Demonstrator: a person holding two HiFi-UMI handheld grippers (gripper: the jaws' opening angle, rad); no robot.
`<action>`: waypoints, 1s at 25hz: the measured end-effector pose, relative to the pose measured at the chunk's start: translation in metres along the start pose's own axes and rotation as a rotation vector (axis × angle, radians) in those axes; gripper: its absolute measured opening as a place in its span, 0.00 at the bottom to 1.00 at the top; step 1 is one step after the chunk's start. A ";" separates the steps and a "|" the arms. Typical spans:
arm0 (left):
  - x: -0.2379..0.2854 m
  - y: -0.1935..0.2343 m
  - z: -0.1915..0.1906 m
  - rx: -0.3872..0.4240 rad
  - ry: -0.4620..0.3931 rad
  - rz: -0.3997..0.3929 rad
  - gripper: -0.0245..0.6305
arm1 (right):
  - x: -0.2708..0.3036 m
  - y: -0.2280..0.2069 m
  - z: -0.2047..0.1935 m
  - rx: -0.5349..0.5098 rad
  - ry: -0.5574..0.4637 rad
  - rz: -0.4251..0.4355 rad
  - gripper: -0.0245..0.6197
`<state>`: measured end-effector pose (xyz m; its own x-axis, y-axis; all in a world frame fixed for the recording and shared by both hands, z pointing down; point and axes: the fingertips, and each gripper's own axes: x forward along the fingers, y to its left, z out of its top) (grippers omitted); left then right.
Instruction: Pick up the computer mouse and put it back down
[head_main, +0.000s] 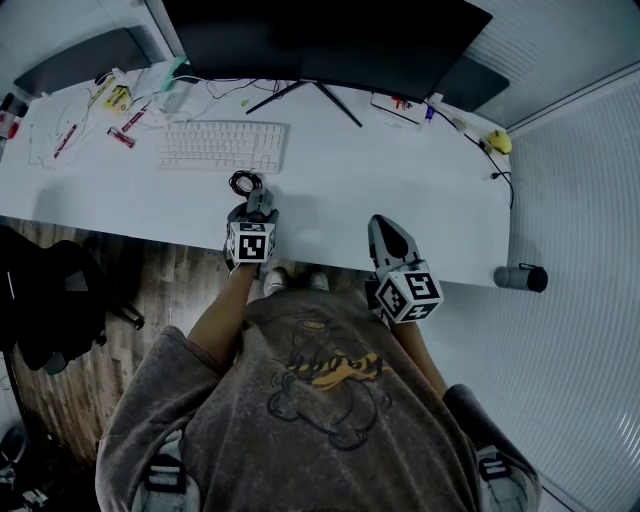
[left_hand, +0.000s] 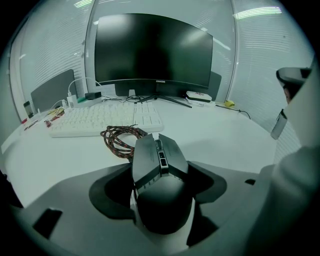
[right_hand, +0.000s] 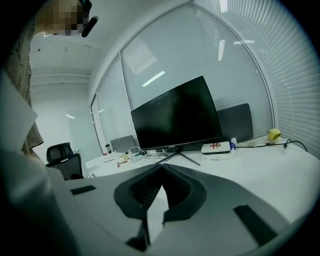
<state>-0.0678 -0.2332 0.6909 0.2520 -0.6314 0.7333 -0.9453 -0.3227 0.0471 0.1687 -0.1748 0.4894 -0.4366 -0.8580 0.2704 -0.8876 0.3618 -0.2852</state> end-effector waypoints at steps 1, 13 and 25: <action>-0.001 -0.001 0.000 -0.003 -0.001 0.000 0.53 | 0.000 -0.001 0.000 0.000 -0.001 -0.001 0.05; -0.026 0.002 0.041 0.021 -0.126 -0.004 0.52 | 0.003 0.003 -0.004 0.002 -0.004 0.005 0.05; -0.077 -0.015 0.114 0.053 -0.317 -0.084 0.52 | 0.006 0.007 -0.002 0.001 -0.017 0.000 0.05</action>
<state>-0.0496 -0.2607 0.5565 0.3880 -0.7865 0.4805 -0.9087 -0.4136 0.0567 0.1596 -0.1764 0.4912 -0.4343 -0.8639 0.2550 -0.8874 0.3617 -0.2859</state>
